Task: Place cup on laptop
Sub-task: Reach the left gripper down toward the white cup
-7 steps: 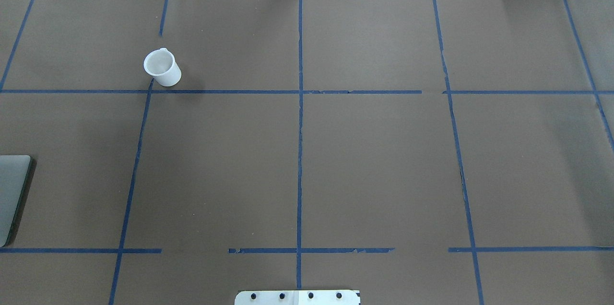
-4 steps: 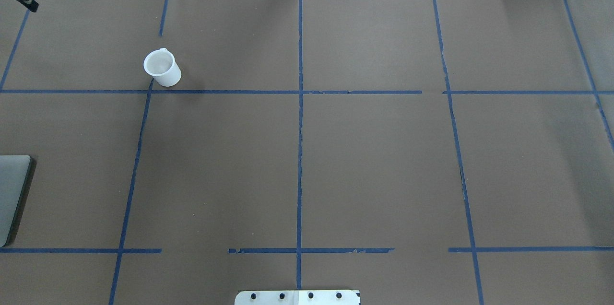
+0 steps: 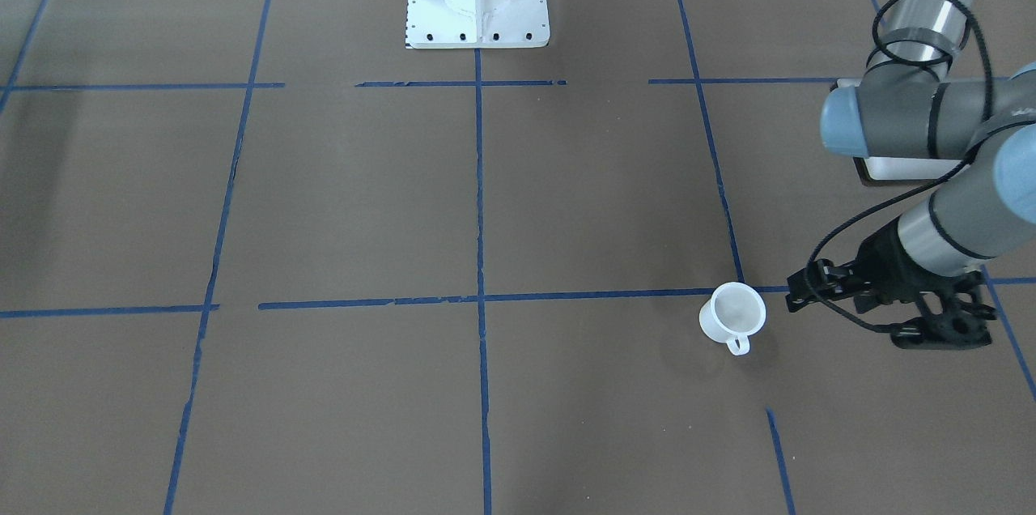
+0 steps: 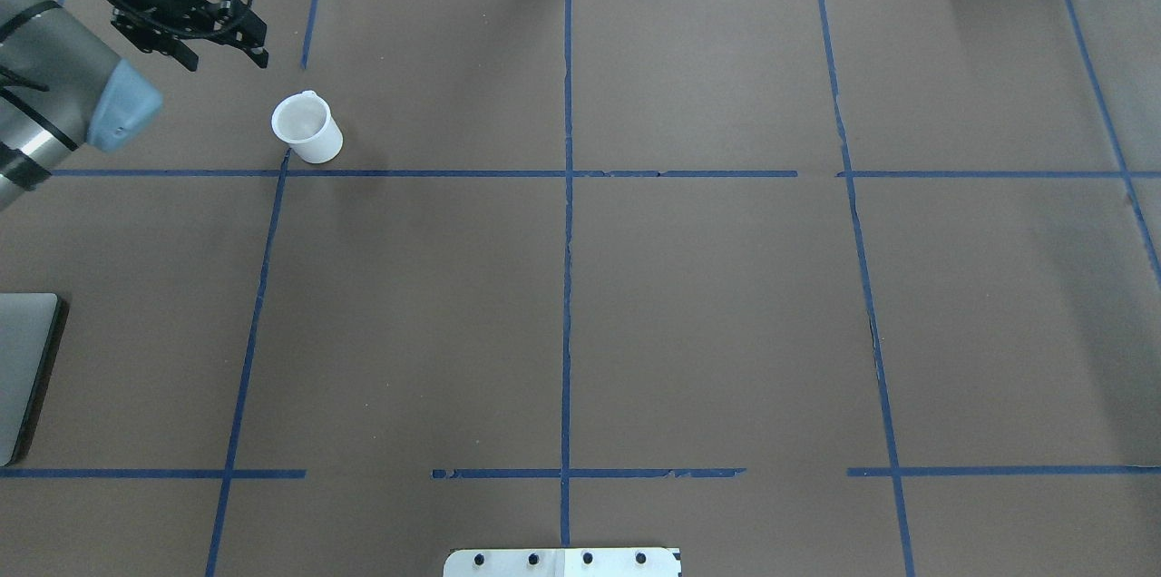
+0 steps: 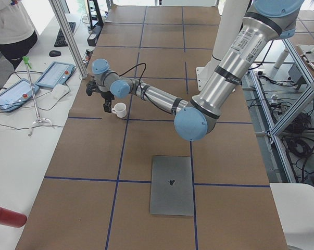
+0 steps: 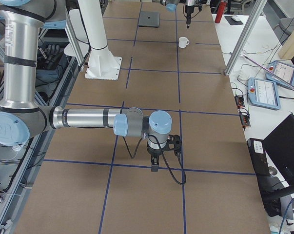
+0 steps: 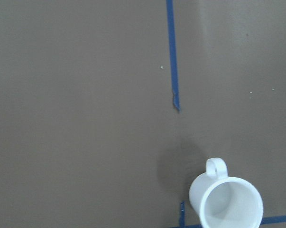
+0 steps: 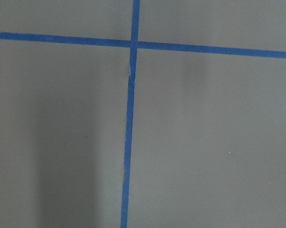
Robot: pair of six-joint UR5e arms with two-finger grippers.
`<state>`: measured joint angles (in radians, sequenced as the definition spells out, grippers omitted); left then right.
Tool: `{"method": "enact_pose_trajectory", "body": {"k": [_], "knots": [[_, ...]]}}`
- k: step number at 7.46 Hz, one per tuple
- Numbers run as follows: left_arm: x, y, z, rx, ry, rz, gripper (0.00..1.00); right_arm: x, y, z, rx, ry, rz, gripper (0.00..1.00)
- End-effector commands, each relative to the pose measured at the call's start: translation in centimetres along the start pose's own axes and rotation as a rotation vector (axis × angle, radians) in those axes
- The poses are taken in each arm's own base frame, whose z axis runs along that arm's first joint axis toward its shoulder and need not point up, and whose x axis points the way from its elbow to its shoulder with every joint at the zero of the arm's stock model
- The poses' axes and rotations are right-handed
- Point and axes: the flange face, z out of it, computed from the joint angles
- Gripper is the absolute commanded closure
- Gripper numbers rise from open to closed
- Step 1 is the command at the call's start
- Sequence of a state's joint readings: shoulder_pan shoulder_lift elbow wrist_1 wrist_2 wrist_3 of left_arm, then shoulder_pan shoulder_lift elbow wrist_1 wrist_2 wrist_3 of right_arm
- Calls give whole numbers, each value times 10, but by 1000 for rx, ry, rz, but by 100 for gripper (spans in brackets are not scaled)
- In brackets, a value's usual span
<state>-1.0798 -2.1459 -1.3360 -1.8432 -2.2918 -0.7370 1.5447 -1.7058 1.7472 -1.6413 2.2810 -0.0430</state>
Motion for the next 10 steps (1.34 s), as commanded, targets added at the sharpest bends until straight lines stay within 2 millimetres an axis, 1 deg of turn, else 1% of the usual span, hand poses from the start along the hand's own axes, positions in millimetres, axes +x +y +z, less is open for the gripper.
{"method": "enact_pose_trajectory", "body": {"k": [1,2,3,4,5,6,7,8,9,10], "knots": [[45,-2,42,8,-37,-51,0,0,0,0,0,0,0,0],[53,-4,58,10,-40,-61,0,0,0,0,0,0,0,0],[52,-9,73,30,-31,-65,0,0,0,0,0,0,0,0],[51,-19,85,70,-54,-58,0,0,0,0,0,0,0,0],[46,-21,92,67,-65,-63,0,0,0,0,0,0,0,0],[51,-14,101,54,-66,-55,0,0,0,0,0,0,0,0],[51,-8,114,35,-76,-57,1,0,0,0,0,0,0,0],[49,-5,122,23,-83,-58,1,0,0,0,0,0,0,0],[48,-2,124,18,-84,-56,5,0,0,0,0,0,0,0],[48,-2,125,15,-83,-54,12,0,0,0,0,0,0,0]]}}
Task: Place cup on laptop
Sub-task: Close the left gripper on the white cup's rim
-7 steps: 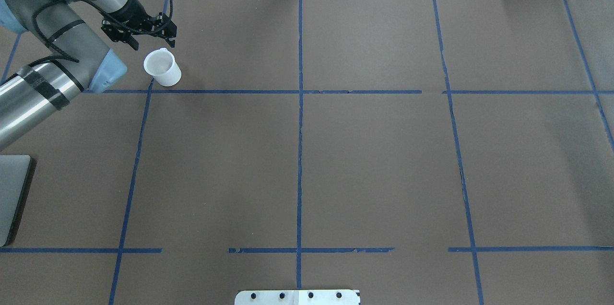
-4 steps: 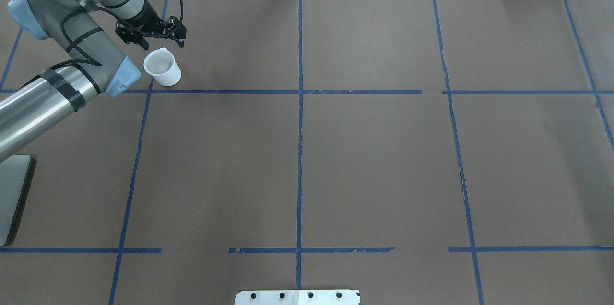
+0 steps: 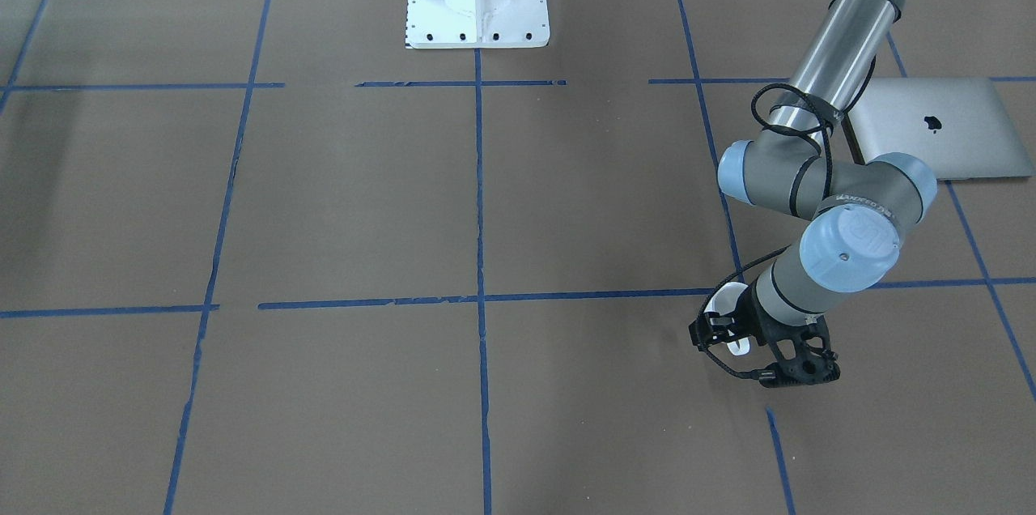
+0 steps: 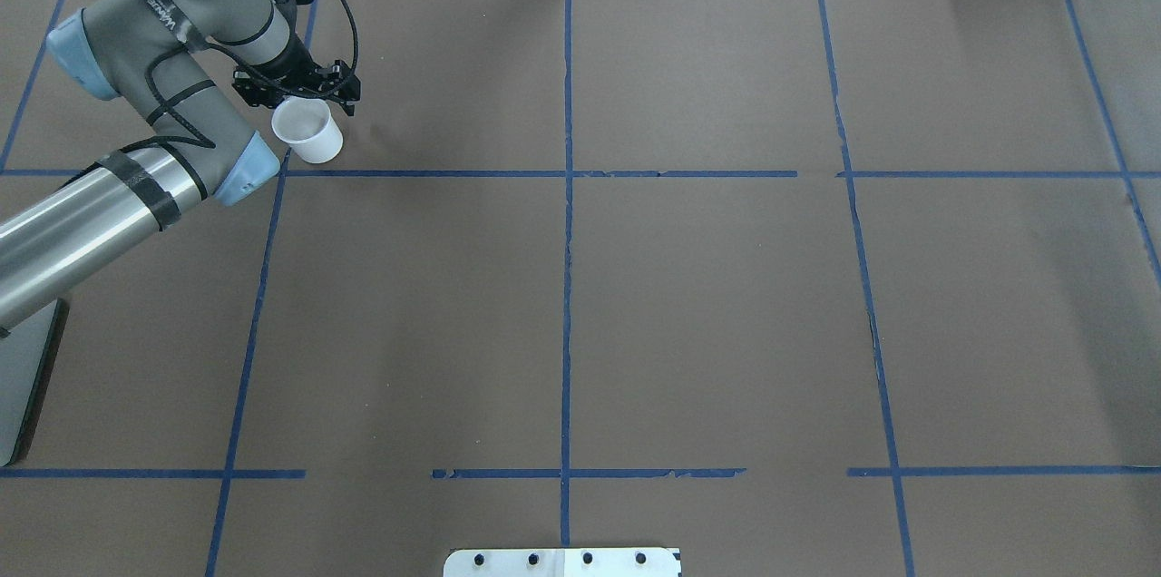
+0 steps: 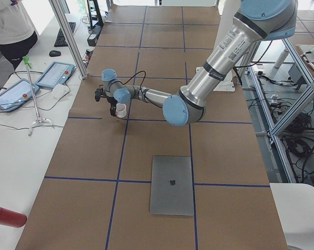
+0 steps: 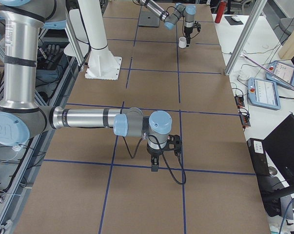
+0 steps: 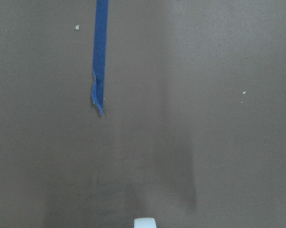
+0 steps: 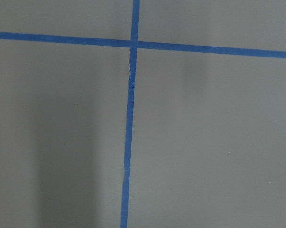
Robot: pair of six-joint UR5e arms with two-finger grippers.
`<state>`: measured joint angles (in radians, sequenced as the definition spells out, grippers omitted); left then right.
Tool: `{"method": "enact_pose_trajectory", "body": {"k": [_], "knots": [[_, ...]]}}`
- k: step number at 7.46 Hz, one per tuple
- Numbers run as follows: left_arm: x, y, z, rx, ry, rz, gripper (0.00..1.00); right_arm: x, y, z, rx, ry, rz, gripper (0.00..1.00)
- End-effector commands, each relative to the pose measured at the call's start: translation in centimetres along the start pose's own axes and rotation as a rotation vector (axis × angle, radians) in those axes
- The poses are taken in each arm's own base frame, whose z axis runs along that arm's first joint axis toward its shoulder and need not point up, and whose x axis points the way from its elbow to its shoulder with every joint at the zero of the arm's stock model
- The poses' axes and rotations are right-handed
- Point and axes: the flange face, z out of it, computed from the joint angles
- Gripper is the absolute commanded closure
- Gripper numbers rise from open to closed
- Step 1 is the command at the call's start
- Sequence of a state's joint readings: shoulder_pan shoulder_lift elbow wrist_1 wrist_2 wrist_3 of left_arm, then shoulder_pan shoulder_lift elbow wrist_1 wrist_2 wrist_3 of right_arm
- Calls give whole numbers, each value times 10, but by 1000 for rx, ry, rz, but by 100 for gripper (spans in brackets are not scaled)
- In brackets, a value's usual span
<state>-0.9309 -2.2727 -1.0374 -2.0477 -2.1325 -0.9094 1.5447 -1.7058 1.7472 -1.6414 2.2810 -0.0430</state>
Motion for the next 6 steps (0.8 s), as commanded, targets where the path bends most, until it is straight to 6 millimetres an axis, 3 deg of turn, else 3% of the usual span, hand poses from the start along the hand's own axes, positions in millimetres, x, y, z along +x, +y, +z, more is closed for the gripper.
{"method": "enact_pose_trajectory", "body": {"k": [1,2,3,4,6], "knots": [[-1,3,3,-12,2,5,45,0,0,0,1,0,-1,0],[-3,2,3,-15,0,1,78,0,0,0,0,0,0,0],[-2,3,2,-36,16,-2,91,0,0,0,0,0,0,0],[-2,5,1,-72,39,-11,100,0,0,0,0,0,0,0],[-3,5,0,-80,44,-17,100,0,0,0,0,0,0,0]]}}
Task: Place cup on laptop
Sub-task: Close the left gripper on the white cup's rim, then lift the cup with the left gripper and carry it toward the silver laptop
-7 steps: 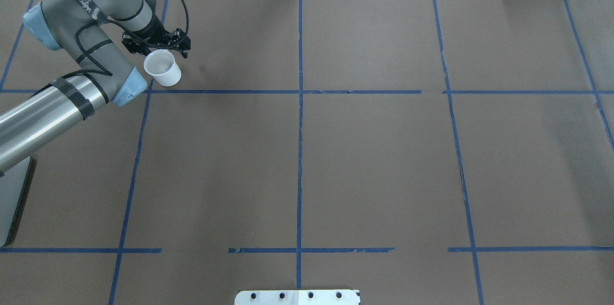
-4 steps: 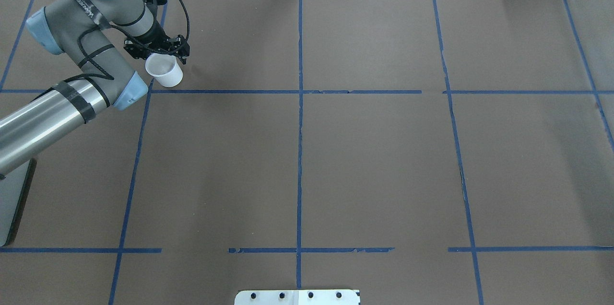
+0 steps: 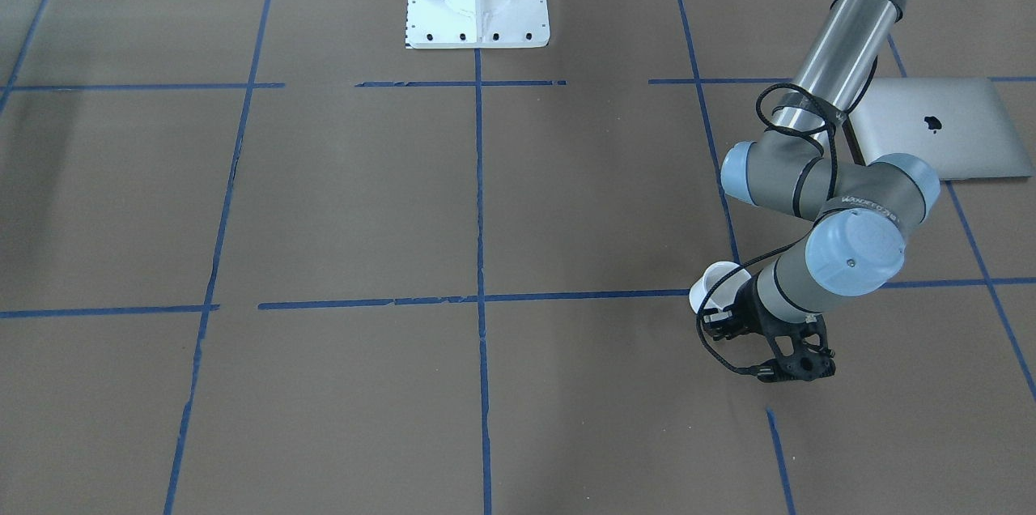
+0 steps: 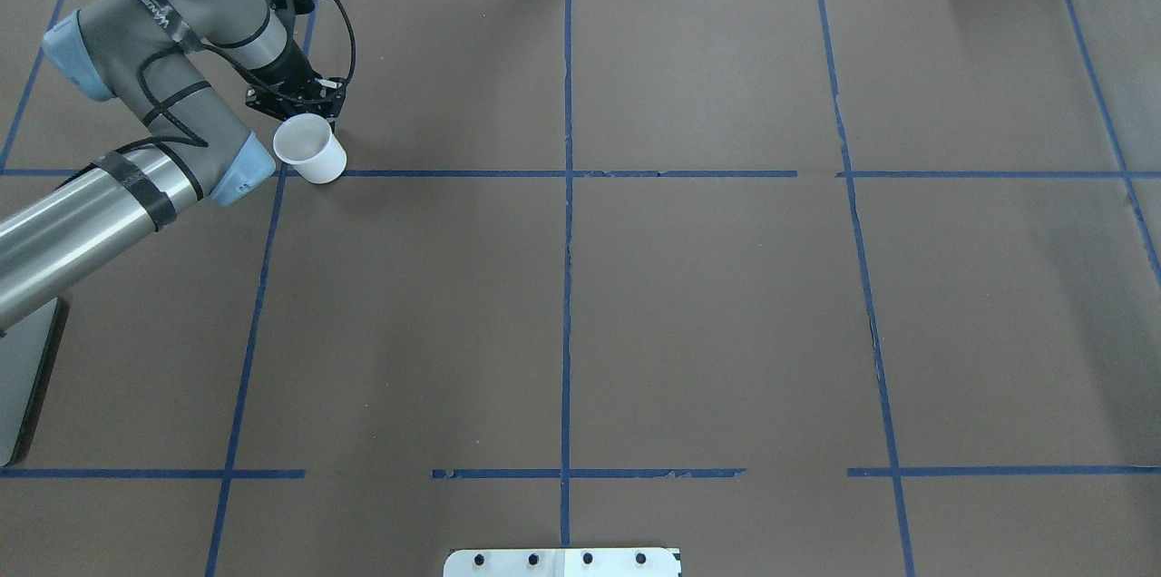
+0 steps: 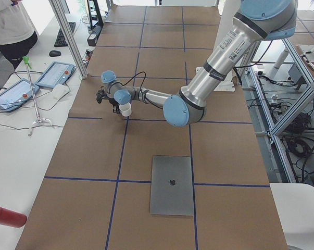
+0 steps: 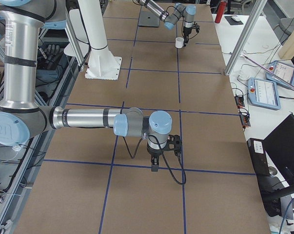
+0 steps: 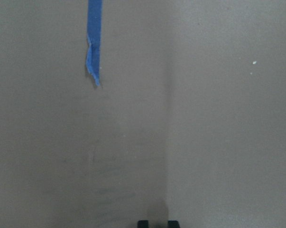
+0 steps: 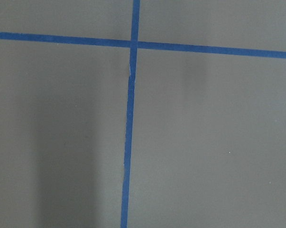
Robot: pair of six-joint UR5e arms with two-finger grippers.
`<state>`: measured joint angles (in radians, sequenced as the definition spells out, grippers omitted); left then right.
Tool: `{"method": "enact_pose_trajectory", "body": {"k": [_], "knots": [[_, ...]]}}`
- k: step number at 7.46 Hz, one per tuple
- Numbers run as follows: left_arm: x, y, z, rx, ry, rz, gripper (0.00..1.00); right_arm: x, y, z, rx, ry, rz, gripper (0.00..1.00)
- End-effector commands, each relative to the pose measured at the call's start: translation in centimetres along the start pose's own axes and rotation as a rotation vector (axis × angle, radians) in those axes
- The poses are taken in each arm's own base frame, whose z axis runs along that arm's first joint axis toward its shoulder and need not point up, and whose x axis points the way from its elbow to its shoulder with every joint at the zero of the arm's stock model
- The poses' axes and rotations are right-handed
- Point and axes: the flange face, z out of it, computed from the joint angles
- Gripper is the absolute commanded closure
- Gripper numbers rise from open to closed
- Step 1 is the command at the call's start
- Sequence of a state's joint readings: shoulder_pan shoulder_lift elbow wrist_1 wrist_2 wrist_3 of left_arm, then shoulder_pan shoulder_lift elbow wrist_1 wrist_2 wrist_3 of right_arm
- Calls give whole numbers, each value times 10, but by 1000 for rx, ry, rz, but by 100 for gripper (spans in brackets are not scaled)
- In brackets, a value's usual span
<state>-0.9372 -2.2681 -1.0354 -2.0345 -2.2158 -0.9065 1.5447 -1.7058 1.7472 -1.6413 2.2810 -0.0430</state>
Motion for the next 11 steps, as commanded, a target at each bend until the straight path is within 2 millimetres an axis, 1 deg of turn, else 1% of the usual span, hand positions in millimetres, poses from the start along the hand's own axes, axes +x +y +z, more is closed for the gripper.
{"method": "enact_pose_trajectory", "body": {"k": [1,2,3,4,5,6,7,8,9,10,11], "knots": [[-3,-3,-4,-5,4,-11,100,0,0,0,0,0,0,0],[-10,-11,-17,6,13,-24,100,0,0,0,0,2,0,0],[-24,-24,-39,6,30,-56,100,0,0,0,0,0,0,0],[-37,-37,-65,29,22,-84,100,0,0,0,0,0,0,0],[-57,-42,-90,57,19,-102,100,0,0,0,0,0,0,0],[-79,-29,-109,75,21,-89,100,0,0,0,0,2,0,0],[-101,-13,-135,70,-8,-37,100,0,0,0,0,0,0,0],[-118,5,-166,68,-36,13,100,0,0,0,0,2,0,0],[-153,35,-190,73,-57,76,100,0,0,0,0,0,0,0],[-206,67,-203,78,-77,126,100,0,0,0,0,0,0,0],[-259,95,-209,74,-101,151,100,0,0,0,0,2,0,0]]}}
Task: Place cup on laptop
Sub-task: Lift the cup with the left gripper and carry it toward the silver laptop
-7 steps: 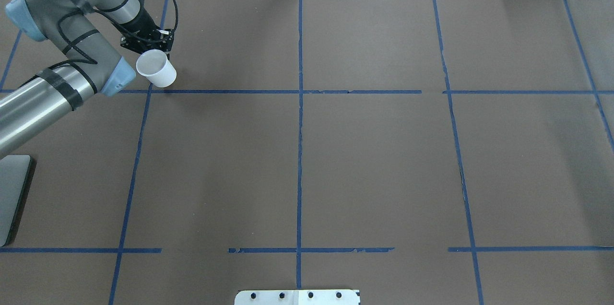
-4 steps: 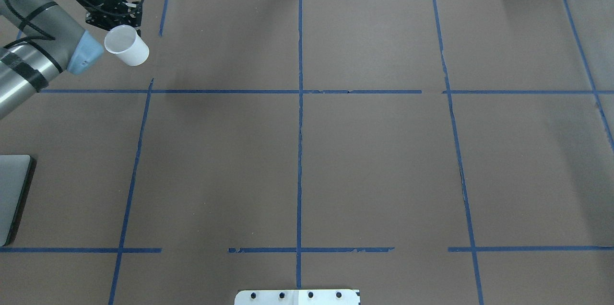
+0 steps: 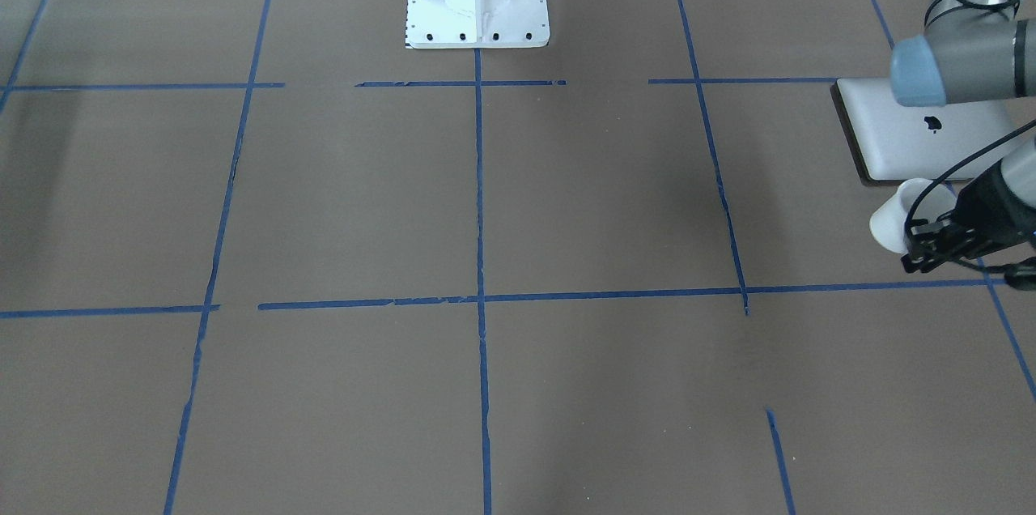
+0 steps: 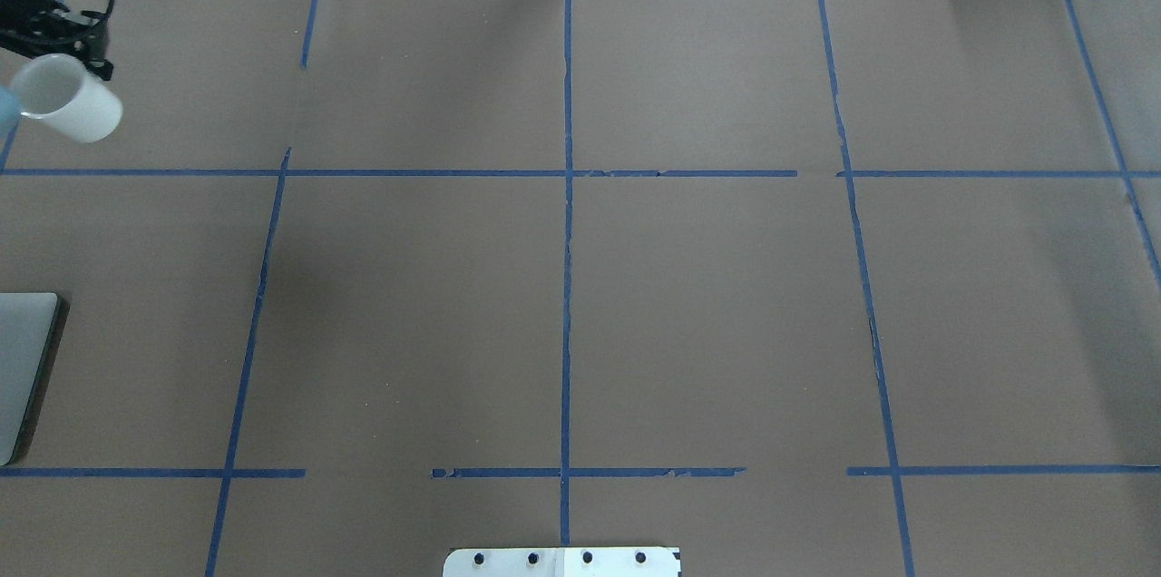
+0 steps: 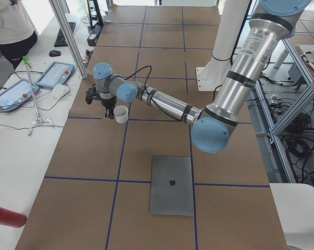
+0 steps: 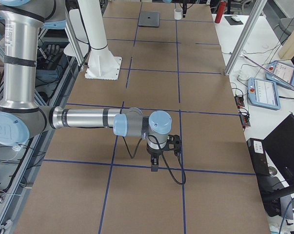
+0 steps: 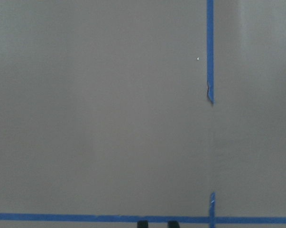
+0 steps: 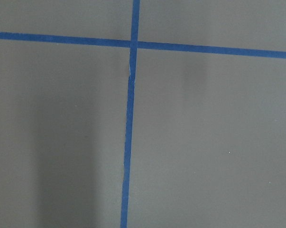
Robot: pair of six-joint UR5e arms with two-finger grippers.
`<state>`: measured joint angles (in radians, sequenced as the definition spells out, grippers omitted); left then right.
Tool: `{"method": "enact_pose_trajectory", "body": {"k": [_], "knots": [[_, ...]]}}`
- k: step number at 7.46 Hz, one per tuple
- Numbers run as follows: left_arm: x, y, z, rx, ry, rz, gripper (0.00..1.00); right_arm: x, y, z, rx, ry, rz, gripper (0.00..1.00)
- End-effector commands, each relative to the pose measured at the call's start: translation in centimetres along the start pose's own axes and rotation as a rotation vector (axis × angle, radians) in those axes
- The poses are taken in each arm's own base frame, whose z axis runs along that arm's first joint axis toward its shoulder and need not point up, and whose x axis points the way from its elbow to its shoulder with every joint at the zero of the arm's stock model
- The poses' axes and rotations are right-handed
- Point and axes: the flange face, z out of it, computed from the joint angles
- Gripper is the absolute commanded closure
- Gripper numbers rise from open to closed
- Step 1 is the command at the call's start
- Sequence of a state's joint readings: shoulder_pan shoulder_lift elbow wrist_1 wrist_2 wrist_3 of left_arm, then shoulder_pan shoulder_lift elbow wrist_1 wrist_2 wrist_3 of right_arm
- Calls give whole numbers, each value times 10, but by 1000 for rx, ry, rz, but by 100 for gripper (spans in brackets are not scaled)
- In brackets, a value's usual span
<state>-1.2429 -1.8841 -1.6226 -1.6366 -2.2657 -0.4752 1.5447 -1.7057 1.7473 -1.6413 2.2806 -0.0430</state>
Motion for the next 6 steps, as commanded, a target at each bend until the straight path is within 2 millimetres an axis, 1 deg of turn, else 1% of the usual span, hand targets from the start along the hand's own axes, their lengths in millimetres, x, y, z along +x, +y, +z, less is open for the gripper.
{"method": "enact_pose_trajectory", "body": {"k": [1,2,4,5,6], "knots": [[-100,80,-12,-19,-46,76,100,0,0,0,0,0,0,0],[-130,119,-10,-41,-57,90,100,0,0,0,0,0,0,0],[-158,183,-4,-47,-61,58,100,0,0,0,0,0,0,0],[-174,210,4,-16,-55,20,100,0,0,0,0,0,0,0],[-195,226,15,28,-90,-20,100,0,0,0,0,1,0,0]]}}
